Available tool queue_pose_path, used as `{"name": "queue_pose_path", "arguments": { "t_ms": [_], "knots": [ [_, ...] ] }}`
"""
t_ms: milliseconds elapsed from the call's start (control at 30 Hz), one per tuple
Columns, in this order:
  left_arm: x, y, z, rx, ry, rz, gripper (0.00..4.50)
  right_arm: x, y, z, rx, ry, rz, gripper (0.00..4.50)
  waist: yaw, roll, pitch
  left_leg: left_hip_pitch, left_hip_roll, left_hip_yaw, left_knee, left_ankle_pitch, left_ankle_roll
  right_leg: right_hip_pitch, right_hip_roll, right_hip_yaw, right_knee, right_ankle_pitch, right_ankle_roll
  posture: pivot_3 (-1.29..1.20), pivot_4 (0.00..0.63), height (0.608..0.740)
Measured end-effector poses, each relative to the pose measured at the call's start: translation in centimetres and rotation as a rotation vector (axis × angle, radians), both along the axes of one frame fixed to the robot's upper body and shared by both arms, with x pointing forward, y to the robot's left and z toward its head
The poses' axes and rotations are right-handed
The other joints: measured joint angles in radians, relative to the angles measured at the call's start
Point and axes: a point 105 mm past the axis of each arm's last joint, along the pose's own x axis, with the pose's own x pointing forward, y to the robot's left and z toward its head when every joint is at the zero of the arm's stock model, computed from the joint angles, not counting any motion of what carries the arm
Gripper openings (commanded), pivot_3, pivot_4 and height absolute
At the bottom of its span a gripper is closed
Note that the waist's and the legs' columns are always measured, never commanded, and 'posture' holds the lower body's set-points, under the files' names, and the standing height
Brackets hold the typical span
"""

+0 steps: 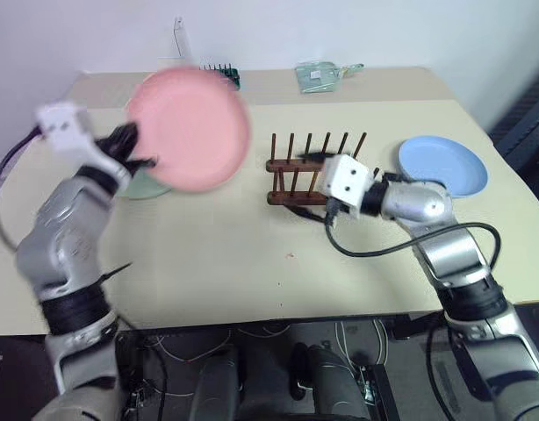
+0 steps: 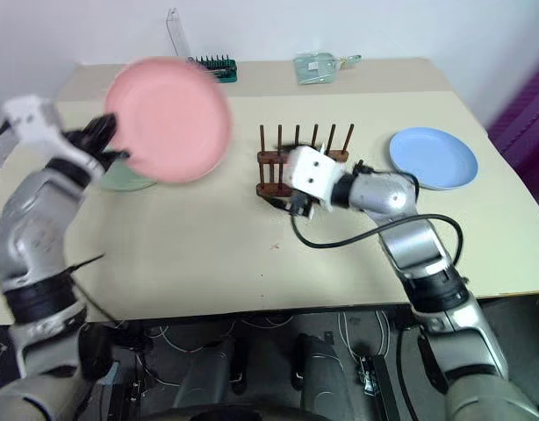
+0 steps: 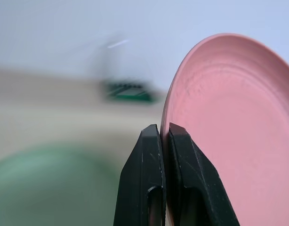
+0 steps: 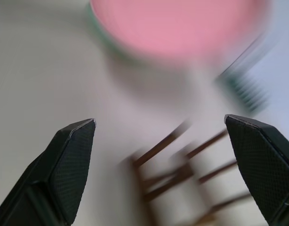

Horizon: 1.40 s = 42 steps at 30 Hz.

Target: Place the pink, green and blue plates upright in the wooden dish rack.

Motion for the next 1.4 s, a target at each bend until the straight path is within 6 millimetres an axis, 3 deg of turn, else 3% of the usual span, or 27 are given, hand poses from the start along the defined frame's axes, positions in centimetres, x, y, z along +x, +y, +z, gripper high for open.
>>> {"name": "queue_pose_path", "arguments": {
  "t_ms": [167, 300, 400, 633, 667, 767, 933, 1067, 1133, 1167, 1233, 1300, 1400],
  "knots": [
    [0.7, -4.6, 2.2, 0.004, -0.025, -0.077, 0.05, 2.0, -0.2, -0.2, -0.128, -0.209, -0.095, 4.5, -0.005, -0.001, 0.001, 0.0, 0.0, 0.002, -0.001, 0.001, -0.001, -0.002, 0.001, 0.001, 0.001, 0.0, 0.0, 0.0, 0.15, 0.73],
    [0.9, -5.7, 1.5, 0.007, 0.023, -0.115, 0.05, 2.2, 0.0, -0.4, -0.208, -0.322, -0.109, 4.5, -0.005, -0.001, 0.001, 0.0, 0.001, 0.001, -0.001, 0.001, -0.002, -0.002, 0.002, 0.001, 0.002, 0.0, 0.0, 0.0, 0.15, 0.73],
    [0.8, -5.9, 1.3, 0.008, 0.036, -0.128, 0.0, 2.5, 0.2, -1.0, -0.251, -0.368, -0.119, 3.71, -0.003, -0.001, 0.001, 0.0, 0.001, 0.001, -0.001, 0.001, -0.002, -0.002, 0.002, 0.001, 0.002, 0.0, 0.0, 0.0, 0.15, 0.73],
    [0.6, -5.9, 1.4, -0.003, 0.038, -0.134, 0.0, 2.9, 0.1, -1.3, -0.312, -0.454, -0.131, 0.13, -0.002, -0.001, 0.001, 0.0, 0.0, 0.0, 0.0, 0.002, -0.002, -0.001, 0.002, 0.001, 0.002, 0.0, 0.0, 0.0, 0.15, 0.73],
    [0.6, -5.8, 1.5, -0.004, 0.036, -0.131, 0.0, 2.8, 0.3, -1.6, -0.325, -0.462, -0.115, 0.05, -0.002, -0.001, 0.001, 0.0, 0.0, 0.0, 0.0, 0.002, -0.002, -0.002, 0.002, 0.001, 0.002, 0.0, 0.0, 0.0, 0.15, 0.73],
    [0.5, -6.0, 1.4, -0.047, 0.046, -0.147, 0.88, 2.8, 0.4, -1.8, -0.335, -0.488, -0.109, 0.0, -0.002, -0.001, 0.001, 0.0, 0.0, 0.0, 0.0, 0.002, -0.002, -0.001, 0.001, 0.001, 0.002, 0.0, 0.0, 0.0, 0.15, 0.73],
    [0.7, -6.5, 1.5, -0.248, 0.063, -0.194, 3.4, 3.2, -0.3, -1.4, -0.318, -0.51, -0.142, 0.0, -0.001, -0.002, 0.002, 0.0, 0.0, 0.0, 0.0, 0.002, -0.002, -0.001, 0.001, 0.0, 0.002, 0.0, 0.0, 0.0, 0.15, 0.73],
    [0.3, -3.8, 5.8, -0.411, -0.111, -0.119, 3.4, 3.7, -1.8, 0.3, -0.237, -0.506, -0.211, 0.0, -0.003, -0.002, 0.002, 0.0, 0.0, 0.0, 0.0, 0.002, -0.002, -0.001, 0.002, 0.0, 0.002, 0.0, 0.0, 0.0, 0.15, 0.73],
    [0.2, -1.6, 6.5, -0.368, -0.165, -0.034, 3.4, 4.0, -3.7, 2.3, -0.073, -0.437, -0.28, 0.0, -0.003, -0.002, 0.002, 0.001, 0.0, 0.0, -0.001, 0.002, -0.002, -0.001, 0.002, 0.0, 0.002, 0.0, 0.0, 0.0, 0.15, 0.73],
    [0.2, -0.8, 6.3, -0.282, -0.173, 0.006, 3.4, 4.1, -4.6, 3.4, 0.054, -0.366, -0.306, 0.0, -0.005, -0.002, 0.002, 0.001, 0.0, 0.001, -0.001, 0.002, -0.002, -0.001, 0.002, 0.001, 0.002, 0.0, 0.0, 0.0, 0.15, 0.73],
    [0.4, 0.4, 3.9, -0.045, -0.139, 0.052, 3.4, 4.0, -7.7, 5.9, 0.396, -0.168, -0.353, 0.0, -0.007, -0.001, 0.001, 0.003, 0.0, 0.001, -0.002, 0.002, -0.002, 0.0, 0.002, 0.001, 0.004, 0.002, -0.004, 0.0, 0.15, 0.73],
    [0.5, -0.3, 0.3, 0.106, -0.057, -0.011, 3.4, 3.5, -9.9, 7.0, 0.626, 0.01, -0.336, 0.0, 0.002, -0.001, 0.001, 0.003, 0.001, 0.001, -0.001, 0.002, -0.002, 0.001, 0.001, 0.0, 0.003, 0.002, -0.004, 0.0, 0.15, 0.73],
    [-0.6, -2.8, -5.7, 0.231, 0.084, -0.237, 3.4, 2.3, -10.4, 7.3, 0.867, 0.274, -0.205, 0.0, -0.001, 0.0, 0.002, 0.002, 0.002, 0.001, 0.0, 0.001, -0.002, 0.001, 0.001, 0.001, 0.002, 0.002, -0.004, 0.0, 0.15, 0.73]
  ]
}}
